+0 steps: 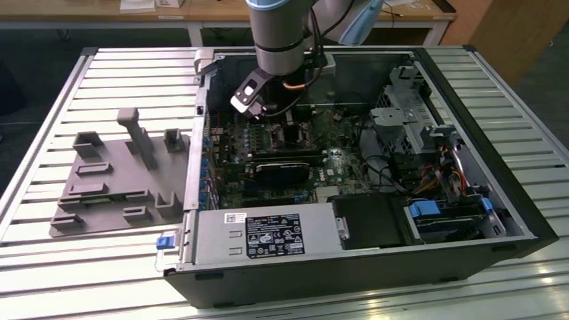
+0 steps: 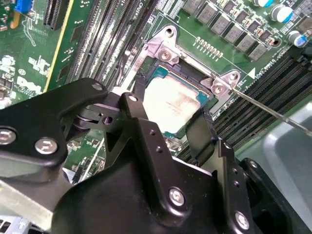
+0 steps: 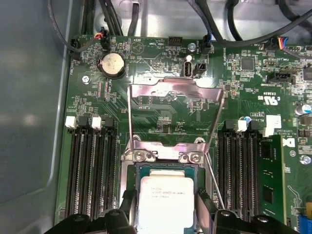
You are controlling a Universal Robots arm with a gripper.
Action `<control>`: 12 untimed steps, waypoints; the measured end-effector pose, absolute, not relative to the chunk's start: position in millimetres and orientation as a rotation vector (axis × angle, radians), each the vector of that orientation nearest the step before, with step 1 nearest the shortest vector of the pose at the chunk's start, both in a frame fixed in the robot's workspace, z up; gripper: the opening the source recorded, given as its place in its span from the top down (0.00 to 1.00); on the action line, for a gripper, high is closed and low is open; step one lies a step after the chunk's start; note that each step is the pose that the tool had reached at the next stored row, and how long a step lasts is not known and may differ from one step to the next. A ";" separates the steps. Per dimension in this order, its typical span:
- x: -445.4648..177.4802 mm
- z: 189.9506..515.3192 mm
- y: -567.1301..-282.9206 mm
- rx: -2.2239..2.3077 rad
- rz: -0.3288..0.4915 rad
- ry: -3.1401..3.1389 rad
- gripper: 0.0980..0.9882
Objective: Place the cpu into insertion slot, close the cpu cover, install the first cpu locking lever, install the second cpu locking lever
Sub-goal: 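Place the cpu into insertion slot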
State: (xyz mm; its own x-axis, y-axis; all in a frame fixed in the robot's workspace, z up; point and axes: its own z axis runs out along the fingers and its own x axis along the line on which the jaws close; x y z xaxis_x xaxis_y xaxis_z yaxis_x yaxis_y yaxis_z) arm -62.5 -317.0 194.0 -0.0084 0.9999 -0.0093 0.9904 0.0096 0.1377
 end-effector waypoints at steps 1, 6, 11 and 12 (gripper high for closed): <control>-62.5 195.6 -317.0 2.136 0.139 2.155 0.43; -62.5 205.8 -317.0 2.136 0.139 2.155 0.43; -62.5 208.3 -317.0 2.136 0.140 2.155 0.43; -62.5 208.5 -317.0 2.136 0.139 2.155 0.43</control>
